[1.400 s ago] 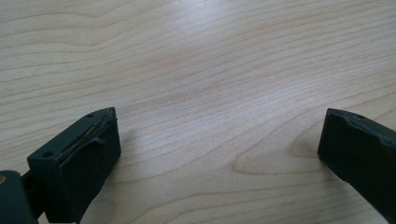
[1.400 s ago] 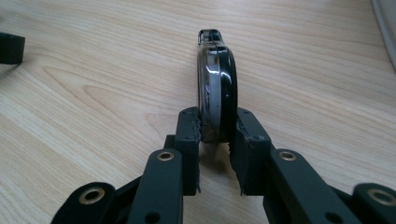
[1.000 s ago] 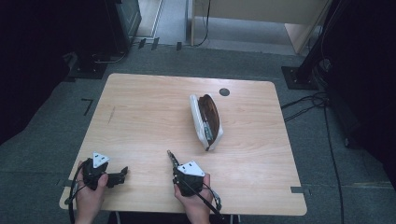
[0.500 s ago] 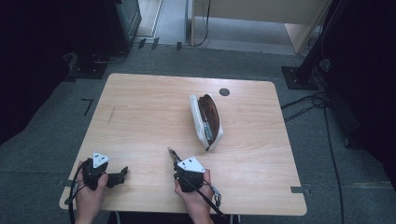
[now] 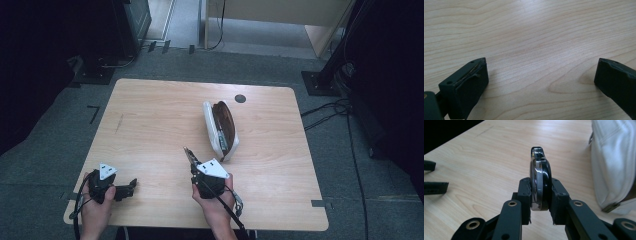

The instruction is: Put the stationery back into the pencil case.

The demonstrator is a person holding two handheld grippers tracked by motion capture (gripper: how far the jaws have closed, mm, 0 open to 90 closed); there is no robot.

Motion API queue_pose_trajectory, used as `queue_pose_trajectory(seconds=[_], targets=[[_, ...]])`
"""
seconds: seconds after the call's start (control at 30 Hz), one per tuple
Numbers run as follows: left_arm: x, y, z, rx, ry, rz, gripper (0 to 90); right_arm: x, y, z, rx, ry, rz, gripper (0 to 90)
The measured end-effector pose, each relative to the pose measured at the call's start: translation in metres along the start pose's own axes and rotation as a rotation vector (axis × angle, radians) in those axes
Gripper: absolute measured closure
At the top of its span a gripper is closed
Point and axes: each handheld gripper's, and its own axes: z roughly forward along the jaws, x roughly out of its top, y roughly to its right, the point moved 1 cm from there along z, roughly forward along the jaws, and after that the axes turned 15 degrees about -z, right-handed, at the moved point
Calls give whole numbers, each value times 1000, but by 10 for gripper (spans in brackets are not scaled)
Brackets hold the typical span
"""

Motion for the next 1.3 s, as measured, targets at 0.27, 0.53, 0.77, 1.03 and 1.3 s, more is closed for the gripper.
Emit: queue_pose_trajectory(seconds=[0.27, 0.53, 0.77, 1.03, 1.3], targets=[[0, 0, 0, 0, 0, 0, 0, 15, 11, -7, -9, 29, 6, 740], [0, 0, 0, 0, 0, 0, 0, 27, 23, -15, -26, 56, 15, 740], [0, 0, 0, 0, -1, 0, 0, 38, 36, -22, -48, 83, 22, 740], [0, 0, 0, 0, -2, 0, 0, 45, 55, -27, -89, 97, 38, 740], [0, 0, 0, 0, -1, 0, 0, 51, 73, -30, -131, 105, 50, 740]])
